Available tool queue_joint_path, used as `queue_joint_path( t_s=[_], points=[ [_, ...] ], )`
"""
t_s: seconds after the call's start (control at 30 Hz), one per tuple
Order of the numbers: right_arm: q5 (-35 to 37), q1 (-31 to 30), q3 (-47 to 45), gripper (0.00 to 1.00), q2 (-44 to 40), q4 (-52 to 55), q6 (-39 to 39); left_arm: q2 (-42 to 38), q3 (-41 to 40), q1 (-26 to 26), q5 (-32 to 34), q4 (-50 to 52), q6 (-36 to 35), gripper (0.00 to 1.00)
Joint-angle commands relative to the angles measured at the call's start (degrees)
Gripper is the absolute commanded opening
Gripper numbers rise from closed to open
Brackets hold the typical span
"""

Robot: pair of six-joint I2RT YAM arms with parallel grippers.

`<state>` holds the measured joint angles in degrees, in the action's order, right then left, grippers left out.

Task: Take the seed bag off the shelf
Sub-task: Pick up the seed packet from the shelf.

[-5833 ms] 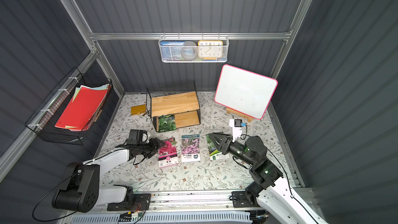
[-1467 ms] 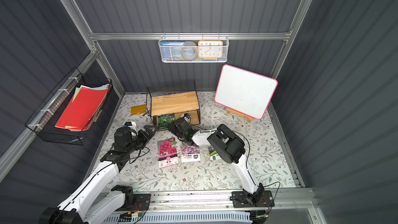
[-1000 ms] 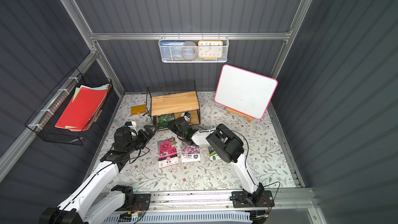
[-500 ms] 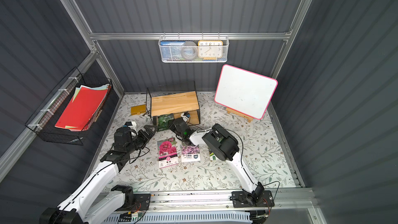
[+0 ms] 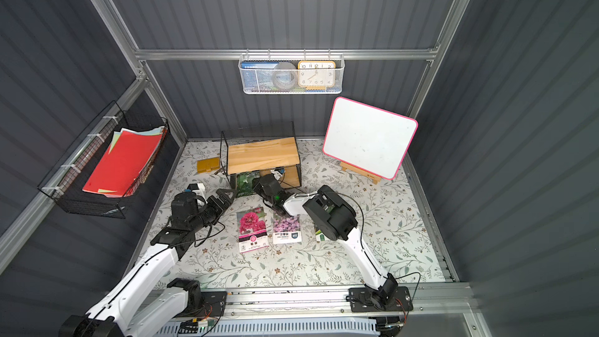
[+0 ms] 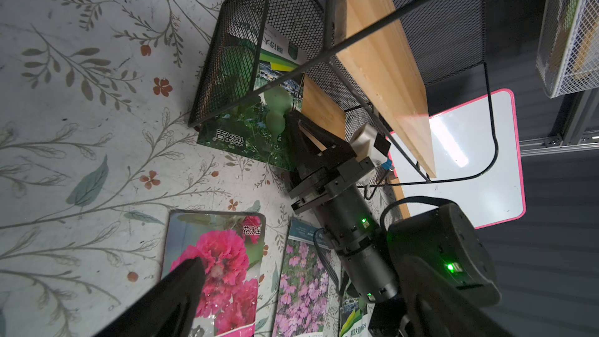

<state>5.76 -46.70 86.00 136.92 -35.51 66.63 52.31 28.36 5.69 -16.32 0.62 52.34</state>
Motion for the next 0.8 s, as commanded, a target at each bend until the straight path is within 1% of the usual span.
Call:
queue_joint_path(
  t_s=[0.0, 0.27, 0.47, 0.6, 0.77],
  points=[
    [-1.73, 0.42, 1.69, 0.23, 1.88, 1.31, -0.28, -0.78, -1.11, 0.02, -0.84, -0.10, 0.22, 1.00],
    [-3.20, 0.63, 1.64, 0.10, 2.21, 1.36, -0.11, -0.99, -1.18, 0.02, -0.91, -0.24, 0.31, 1.00],
    [-4.49, 0.74, -0.30, 0.00, 0.32, -0.01, -0.45, -1.11, -1.11, 0.02, -0.90, -0.36, 0.33, 1.00],
    [-5.55, 1.16, -4.58, 0.00, -3.30, -2.56, -0.76, -1.32, -0.52, 0.06, -0.71, -0.19, 0.14, 1.00],
    [-6.06, 1.72, -12.75, 0.00, -9.41, -6.72, -0.32, -1.92, 0.86, 0.02, -0.51, 0.03, 0.20, 1.00]
  ],
)
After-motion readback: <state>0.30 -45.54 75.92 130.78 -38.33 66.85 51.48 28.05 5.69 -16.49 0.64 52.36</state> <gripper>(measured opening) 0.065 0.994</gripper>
